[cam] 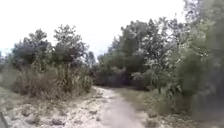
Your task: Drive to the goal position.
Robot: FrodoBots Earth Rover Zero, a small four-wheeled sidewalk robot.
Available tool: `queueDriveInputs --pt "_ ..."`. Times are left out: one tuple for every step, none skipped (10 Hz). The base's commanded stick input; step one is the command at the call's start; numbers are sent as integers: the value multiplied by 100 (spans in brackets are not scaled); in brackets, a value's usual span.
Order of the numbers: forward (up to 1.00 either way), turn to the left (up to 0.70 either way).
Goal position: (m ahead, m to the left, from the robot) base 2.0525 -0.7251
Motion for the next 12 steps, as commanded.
queueDriveInputs --pt "85 0" --pt "85 0" --pt "85 0" --pt "85 0" --pt "85 0" --pt "85 0" --pt "85 0" --pt "85 0" --pt "85 0" --pt "85 11" --pt "85 25" --pt "85 11"
